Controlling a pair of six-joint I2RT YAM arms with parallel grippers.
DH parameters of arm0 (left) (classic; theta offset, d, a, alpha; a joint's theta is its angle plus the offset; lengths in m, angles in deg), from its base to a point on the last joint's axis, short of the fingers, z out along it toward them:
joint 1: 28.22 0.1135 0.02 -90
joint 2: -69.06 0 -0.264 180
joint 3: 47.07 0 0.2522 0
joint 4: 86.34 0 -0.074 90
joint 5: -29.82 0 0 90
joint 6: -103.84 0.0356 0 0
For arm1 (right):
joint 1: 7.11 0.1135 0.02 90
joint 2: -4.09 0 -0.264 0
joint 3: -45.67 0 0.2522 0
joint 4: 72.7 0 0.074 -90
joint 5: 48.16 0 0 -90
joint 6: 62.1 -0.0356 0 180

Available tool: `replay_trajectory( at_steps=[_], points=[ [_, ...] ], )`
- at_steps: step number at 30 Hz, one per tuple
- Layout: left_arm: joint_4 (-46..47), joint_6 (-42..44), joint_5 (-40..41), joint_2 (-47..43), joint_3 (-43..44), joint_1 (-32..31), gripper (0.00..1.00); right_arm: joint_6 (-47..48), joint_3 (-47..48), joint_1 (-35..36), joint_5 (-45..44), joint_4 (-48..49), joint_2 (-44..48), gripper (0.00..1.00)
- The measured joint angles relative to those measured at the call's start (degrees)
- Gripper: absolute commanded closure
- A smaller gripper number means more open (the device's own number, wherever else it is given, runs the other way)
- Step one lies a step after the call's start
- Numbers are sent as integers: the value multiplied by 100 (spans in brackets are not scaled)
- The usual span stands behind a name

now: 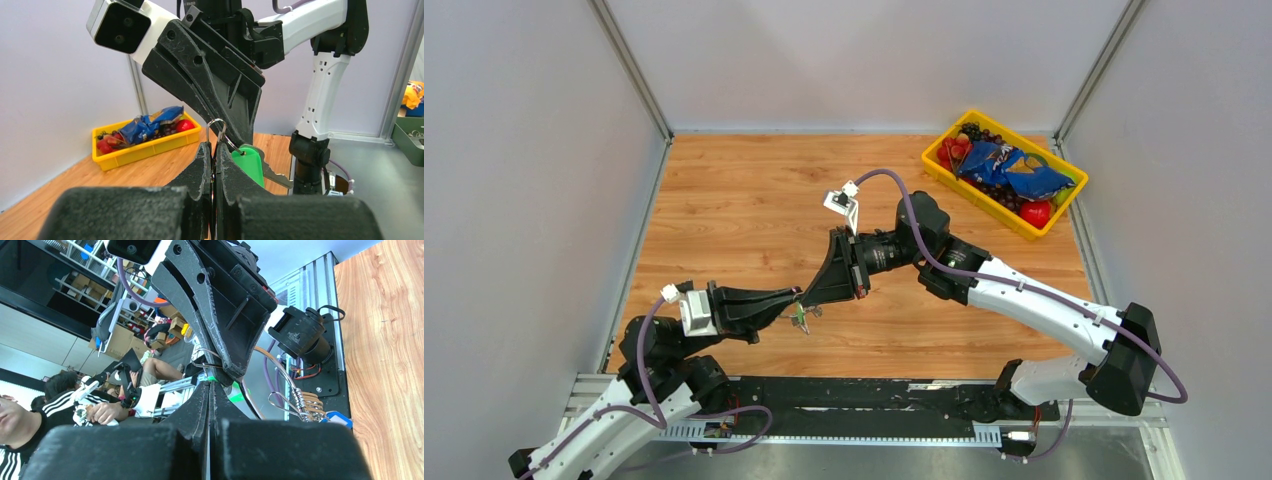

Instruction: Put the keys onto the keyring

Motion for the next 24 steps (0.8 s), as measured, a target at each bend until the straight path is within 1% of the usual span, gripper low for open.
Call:
replay_trajectory(
  at_steps=[24],
  points=[
    [170,44,164,-162,-179,4,99,-284,-46,7,-151,39,0,100]
  ],
)
